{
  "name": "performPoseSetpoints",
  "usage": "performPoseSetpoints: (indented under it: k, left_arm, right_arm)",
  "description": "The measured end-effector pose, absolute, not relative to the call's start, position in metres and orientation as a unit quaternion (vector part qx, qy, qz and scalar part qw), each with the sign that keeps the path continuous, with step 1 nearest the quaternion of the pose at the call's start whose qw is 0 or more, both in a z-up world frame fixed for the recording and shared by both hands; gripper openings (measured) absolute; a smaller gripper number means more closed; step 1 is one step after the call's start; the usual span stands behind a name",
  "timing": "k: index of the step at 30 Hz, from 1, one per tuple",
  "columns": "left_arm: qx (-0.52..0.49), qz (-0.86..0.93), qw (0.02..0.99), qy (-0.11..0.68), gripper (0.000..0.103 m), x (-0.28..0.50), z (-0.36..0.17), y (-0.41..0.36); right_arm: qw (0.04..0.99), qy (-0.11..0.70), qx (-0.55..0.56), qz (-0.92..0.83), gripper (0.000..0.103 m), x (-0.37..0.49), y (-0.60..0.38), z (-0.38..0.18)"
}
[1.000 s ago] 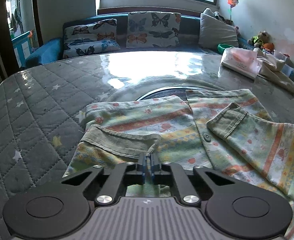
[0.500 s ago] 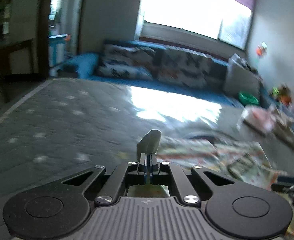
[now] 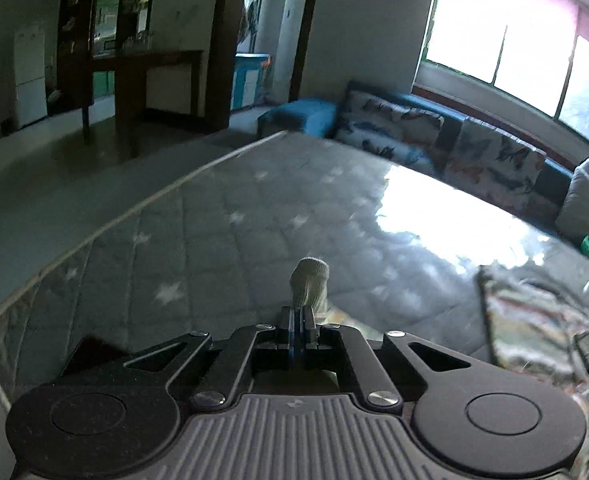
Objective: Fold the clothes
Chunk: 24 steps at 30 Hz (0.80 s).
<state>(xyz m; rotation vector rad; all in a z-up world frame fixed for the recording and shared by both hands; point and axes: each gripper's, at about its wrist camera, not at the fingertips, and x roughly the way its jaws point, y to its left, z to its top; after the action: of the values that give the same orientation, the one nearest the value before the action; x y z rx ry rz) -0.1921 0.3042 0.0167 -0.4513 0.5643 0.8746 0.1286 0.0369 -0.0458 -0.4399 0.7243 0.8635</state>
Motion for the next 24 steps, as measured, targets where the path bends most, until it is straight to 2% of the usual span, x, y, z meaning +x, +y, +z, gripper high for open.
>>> performPoseSetpoints:
  k: [2, 5, 12, 17, 18, 19, 24]
  left_arm:
    - [-0.217, 0.418, 0.839, 0.273, 0.003, -0.194, 0.012, 0.306]
    - [-0.219, 0.419, 0.836, 0.279, 0.003, -0.193, 0.008, 0.306]
    - [-0.212, 0.417, 0.837, 0.283, 0.008, -0.197, 0.011, 0.303]
    - [-0.205, 0.423, 0.840, 0.272, 0.022, -0.199, 0.021, 0.299]
    - [-0.205, 0.425, 0.839, 0.270, 0.029, -0.199, 0.022, 0.298]
    - [-0.204, 0.424, 0.840, 0.269, 0.032, -0.198, 0.024, 0.297]
    - [-0.194, 0.406, 0.853, 0.264, 0.033, -0.188, 0.033, 0.285]
  right_arm:
    - [0.825, 0.338, -0.211, 0.402, 0.011, 0.128, 0.038, -0.046]
    - [0.828, 0.331, -0.214, 0.398, 0.003, 0.126, 0.038, -0.044]
    - [0.853, 0.298, -0.183, 0.387, 0.001, 0.123, 0.008, -0.015]
    - [0.876, 0.267, -0.161, 0.368, 0.001, 0.121, -0.029, 0.011]
    - [0.880, 0.262, -0.158, 0.362, 0.001, 0.120, -0.039, 0.016]
    - [0.886, 0.256, -0.156, 0.355, 0.001, 0.121, -0.048, 0.021]
    - [0.913, 0.230, -0.138, 0.306, 0.001, 0.118, -0.100, 0.043]
